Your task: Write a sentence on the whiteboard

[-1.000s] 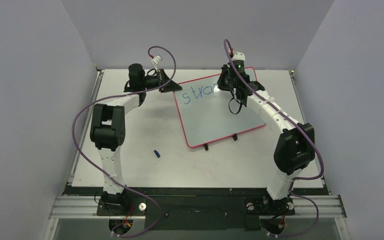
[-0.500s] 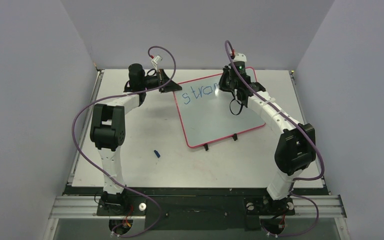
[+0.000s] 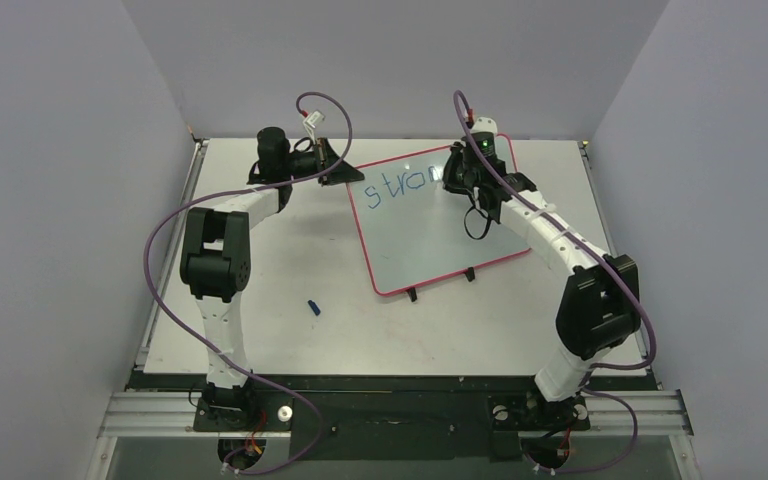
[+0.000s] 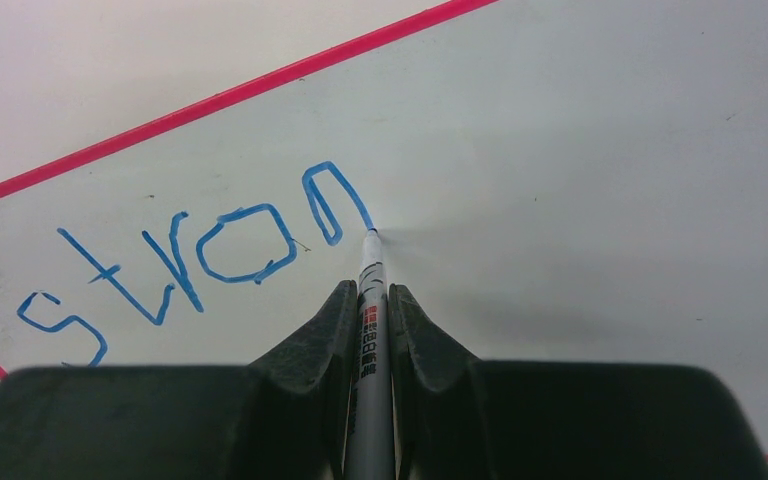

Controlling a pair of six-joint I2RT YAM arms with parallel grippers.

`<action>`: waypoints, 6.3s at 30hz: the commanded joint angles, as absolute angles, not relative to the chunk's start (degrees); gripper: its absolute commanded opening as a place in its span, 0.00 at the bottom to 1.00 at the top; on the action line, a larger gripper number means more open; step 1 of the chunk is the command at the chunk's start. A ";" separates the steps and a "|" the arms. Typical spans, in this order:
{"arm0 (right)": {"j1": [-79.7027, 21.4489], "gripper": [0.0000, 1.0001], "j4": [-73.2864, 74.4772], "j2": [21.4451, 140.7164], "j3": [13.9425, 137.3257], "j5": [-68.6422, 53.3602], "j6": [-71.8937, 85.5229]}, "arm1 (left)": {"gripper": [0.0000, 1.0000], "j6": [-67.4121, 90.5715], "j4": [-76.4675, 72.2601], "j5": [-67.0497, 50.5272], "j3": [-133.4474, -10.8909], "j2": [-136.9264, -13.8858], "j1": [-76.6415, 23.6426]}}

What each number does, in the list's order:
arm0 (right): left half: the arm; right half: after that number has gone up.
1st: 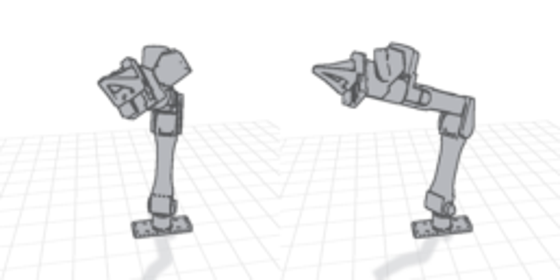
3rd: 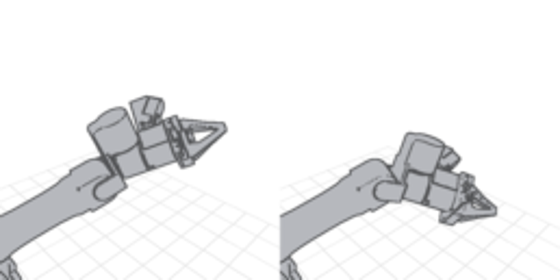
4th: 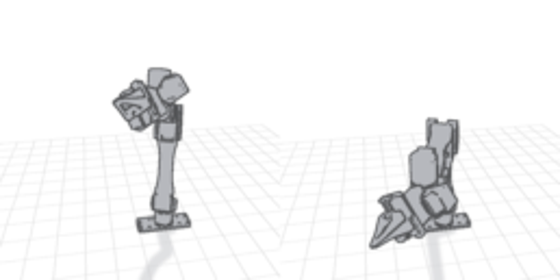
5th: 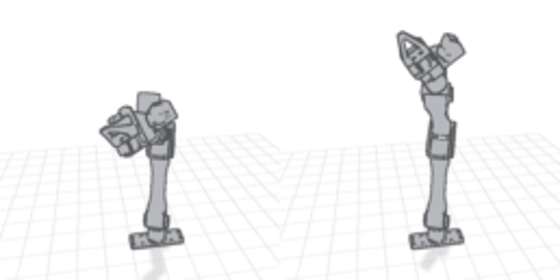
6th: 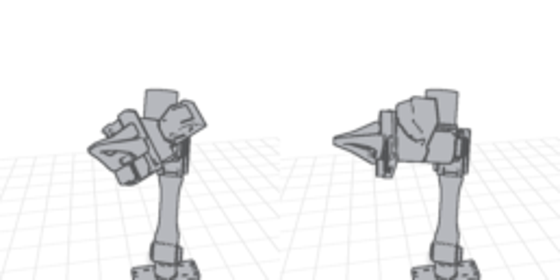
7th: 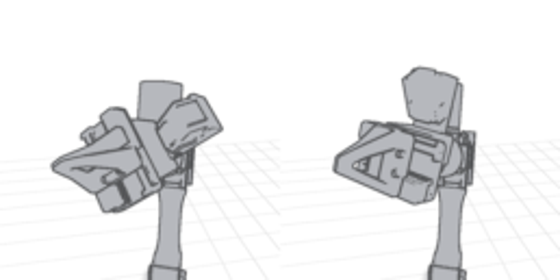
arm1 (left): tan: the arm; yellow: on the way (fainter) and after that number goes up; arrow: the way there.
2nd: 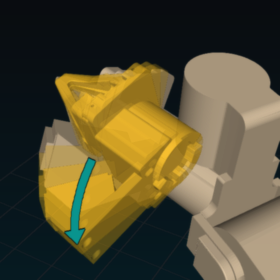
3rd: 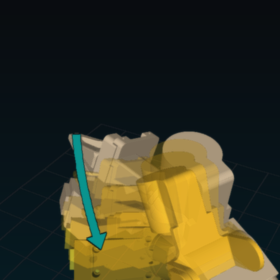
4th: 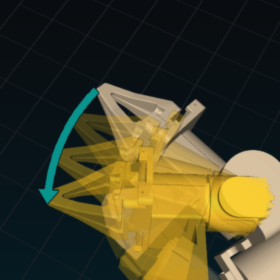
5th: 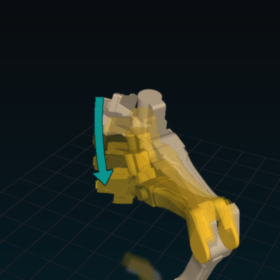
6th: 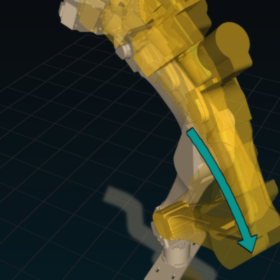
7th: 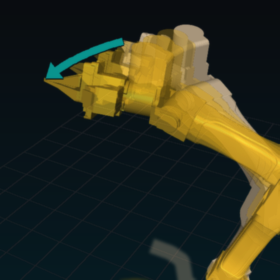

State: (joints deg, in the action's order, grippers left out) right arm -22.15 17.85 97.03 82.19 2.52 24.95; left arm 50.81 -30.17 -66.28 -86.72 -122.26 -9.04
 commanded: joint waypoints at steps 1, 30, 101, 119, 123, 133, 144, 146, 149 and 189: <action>-21.76 0.00 18.71 93.33 82.41 3.61 24.86 | 0.00 49.31 -36.21 -70.94 -87.80 -117.08 -9.52; -15.99 0.00 18.98 98.06 91.90 0.83 26.56 | 0.00 49.13 -35.99 -70.99 -87.71 -117.16 -9.57; -16.53 0.00 23.59 102.04 95.08 2.31 25.48 | 0.00 48.69 -35.72 -71.03 -87.67 -116.80 -9.49; -16.72 0.00 24.02 103.19 96.44 1.61 25.83 | 0.00 47.66 -34.45 -70.88 -87.80 -116.63 -9.57; -16.81 0.00 23.79 101.76 93.95 1.06 26.03 | 0.00 47.69 -34.45 -70.84 -87.78 -116.55 -9.54; -18.24 0.00 23.47 98.19 88.37 1.10 26.31 | 0.00 47.64 -34.45 -70.84 -87.89 -116.54 -9.50; -21.03 0.00 23.68 93.95 81.82 2.40 26.11 | 0.00 47.64 -34.45 -70.84 -87.81 -116.37 -9.58; -21.66 0.00 23.70 93.76 81.76 2.50 26.10 | 0.00 47.64 -34.45 -70.80 -87.80 -116.37 -9.57; -22.31 0.00 23.71 94.28 82.91 2.69 26.10 | 0.00 47.64 -34.45 -70.84 -87.76 -116.37 -9.57; -22.96 0.00 24.65 76.28 75.33 -1.85 27.22 | 0.14 18.57 -2.04 -62.27 -83.20 -111.69 -9.17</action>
